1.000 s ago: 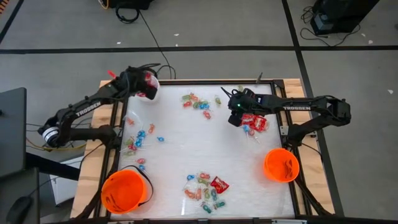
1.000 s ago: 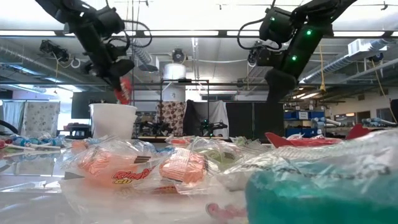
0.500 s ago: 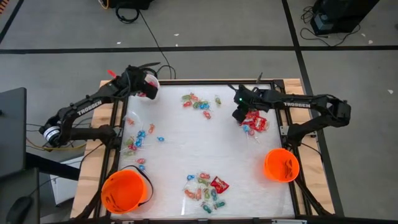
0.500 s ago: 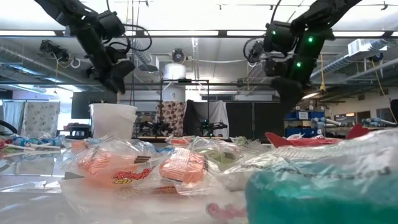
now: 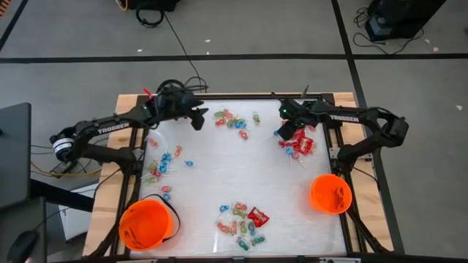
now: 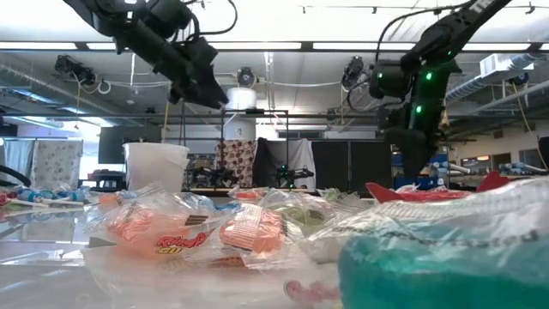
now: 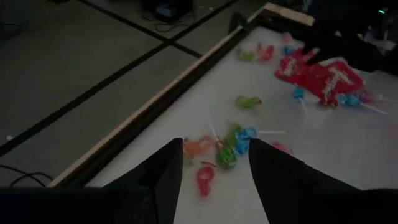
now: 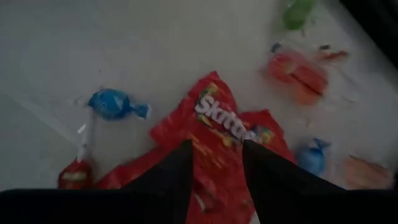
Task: Sort candy by brand, put in halloween buckets
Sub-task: Put the skittles into the white bucket
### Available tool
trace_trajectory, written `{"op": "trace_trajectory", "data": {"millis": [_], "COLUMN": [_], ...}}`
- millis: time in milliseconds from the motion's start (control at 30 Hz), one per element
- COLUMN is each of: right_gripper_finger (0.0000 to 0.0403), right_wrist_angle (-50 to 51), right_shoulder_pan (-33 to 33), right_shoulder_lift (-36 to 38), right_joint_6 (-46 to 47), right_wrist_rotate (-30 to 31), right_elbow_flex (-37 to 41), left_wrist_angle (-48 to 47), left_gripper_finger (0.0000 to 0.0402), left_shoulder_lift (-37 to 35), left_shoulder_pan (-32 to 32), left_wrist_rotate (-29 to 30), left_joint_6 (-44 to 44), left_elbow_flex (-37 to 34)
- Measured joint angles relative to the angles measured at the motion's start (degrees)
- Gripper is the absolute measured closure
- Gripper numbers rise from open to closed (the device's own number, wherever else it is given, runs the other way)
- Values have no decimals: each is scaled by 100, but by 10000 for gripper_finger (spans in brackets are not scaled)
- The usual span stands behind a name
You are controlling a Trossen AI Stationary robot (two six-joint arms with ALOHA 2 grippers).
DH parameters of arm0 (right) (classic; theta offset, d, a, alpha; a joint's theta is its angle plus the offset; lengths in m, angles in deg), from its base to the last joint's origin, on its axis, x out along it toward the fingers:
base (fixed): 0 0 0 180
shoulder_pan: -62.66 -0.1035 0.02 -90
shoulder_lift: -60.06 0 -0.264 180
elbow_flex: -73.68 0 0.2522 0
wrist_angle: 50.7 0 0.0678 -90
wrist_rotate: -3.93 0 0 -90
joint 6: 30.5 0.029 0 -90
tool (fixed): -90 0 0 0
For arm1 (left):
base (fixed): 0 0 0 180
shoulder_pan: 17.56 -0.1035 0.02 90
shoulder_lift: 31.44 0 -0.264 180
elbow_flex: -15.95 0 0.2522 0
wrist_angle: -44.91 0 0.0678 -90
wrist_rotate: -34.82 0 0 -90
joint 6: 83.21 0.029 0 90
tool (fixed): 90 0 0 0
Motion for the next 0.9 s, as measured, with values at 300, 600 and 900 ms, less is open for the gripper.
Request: {"op": "trace_trajectory", "data": {"millis": [300,600,900], "right_gripper_finger": [253,341,397], "right_wrist_angle": [-411,-597,-1097], "right_shoulder_pan": [115,74,-22], "right_shoulder_lift": [-930,-1056,-71], "right_joint_6": [-207,-639,-997], "right_wrist_rotate": [-285,-247,-1739], "right_elbow_flex": [-15,-10,23], "left_wrist_angle": [103,105,768], "left_gripper_finger": [214,214,214], "left_shoulder_lift": [238,238,319], "left_shoulder_pan": [201,201,424], "left_wrist_rotate": [50,50,-68], "left_joint_6": [22,57,517], "left_elbow_flex": [0,2,-361]}}
